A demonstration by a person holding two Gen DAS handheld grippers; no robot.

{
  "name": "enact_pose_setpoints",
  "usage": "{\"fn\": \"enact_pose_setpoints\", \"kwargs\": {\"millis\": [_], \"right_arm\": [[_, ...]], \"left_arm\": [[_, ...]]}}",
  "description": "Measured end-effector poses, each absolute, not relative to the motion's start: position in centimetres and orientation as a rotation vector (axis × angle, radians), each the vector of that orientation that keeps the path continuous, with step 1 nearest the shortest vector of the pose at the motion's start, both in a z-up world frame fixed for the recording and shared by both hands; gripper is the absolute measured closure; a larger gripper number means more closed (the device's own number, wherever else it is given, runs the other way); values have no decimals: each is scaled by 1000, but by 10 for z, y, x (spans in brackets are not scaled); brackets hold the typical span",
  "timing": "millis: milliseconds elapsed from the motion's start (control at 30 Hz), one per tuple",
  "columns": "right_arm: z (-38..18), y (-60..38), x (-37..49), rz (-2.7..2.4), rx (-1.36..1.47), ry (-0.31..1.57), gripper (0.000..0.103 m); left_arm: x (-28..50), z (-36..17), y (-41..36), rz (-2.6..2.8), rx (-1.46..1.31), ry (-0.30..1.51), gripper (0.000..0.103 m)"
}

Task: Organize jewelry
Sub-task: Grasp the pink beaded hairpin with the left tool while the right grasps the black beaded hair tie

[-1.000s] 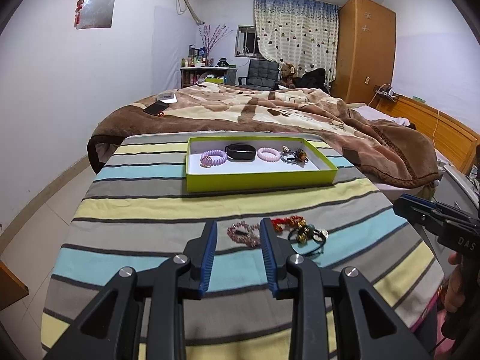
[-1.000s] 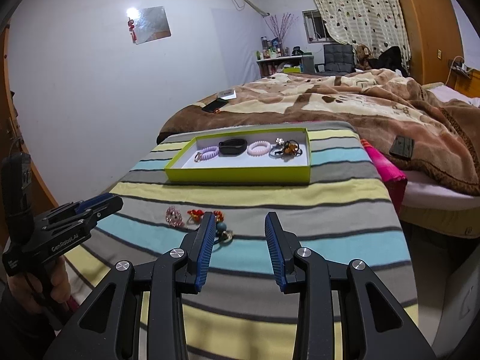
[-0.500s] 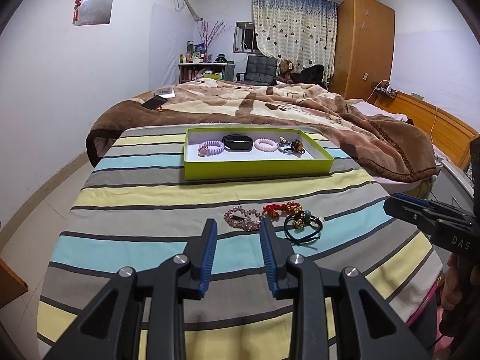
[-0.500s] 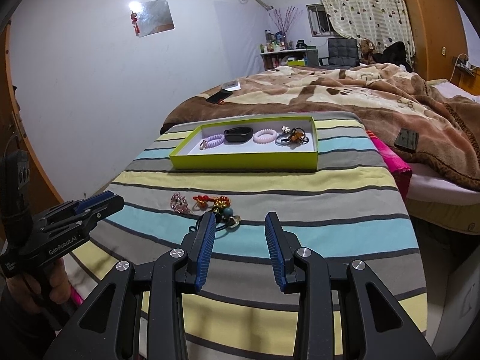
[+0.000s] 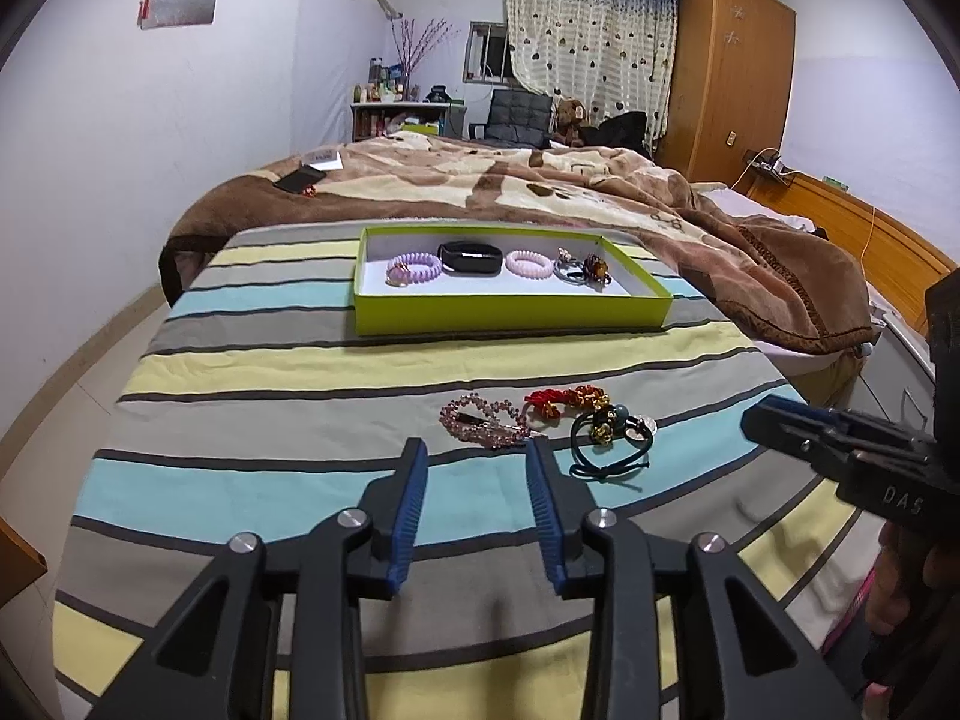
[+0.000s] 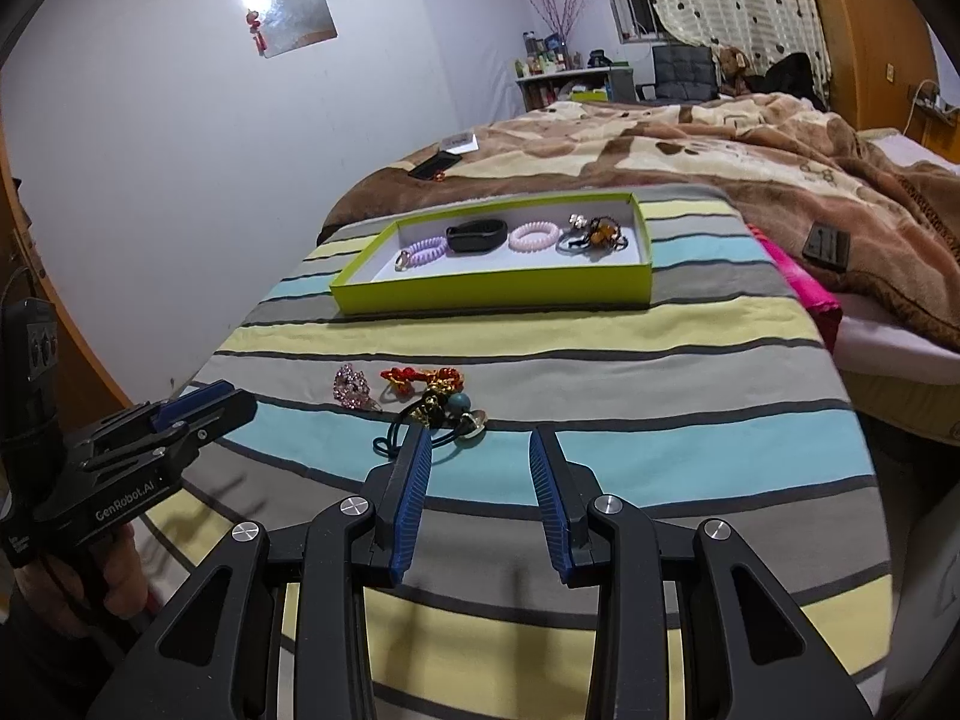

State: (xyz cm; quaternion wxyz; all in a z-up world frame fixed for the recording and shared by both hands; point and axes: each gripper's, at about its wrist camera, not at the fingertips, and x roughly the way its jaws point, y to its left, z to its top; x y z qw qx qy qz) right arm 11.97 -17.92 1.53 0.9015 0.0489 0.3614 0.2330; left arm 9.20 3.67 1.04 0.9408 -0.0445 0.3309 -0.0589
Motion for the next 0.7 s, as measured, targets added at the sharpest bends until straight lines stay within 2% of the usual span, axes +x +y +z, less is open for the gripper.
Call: {"fn": "enact_pose_setpoints", "kwargs": {"millis": [300, 533, 700], "right_arm": [[-3, -160, 140, 482, 108, 824, 68], [-14, -145, 158, 457, 84, 874, 68], [-19, -134, 161, 436, 21, 914, 83]], "left_arm": [[127, -7, 39, -151, -211, 807, 64], [142, -11, 41, -131, -264, 835, 64], [152, -14, 39, -129, -289, 856, 63]]}}
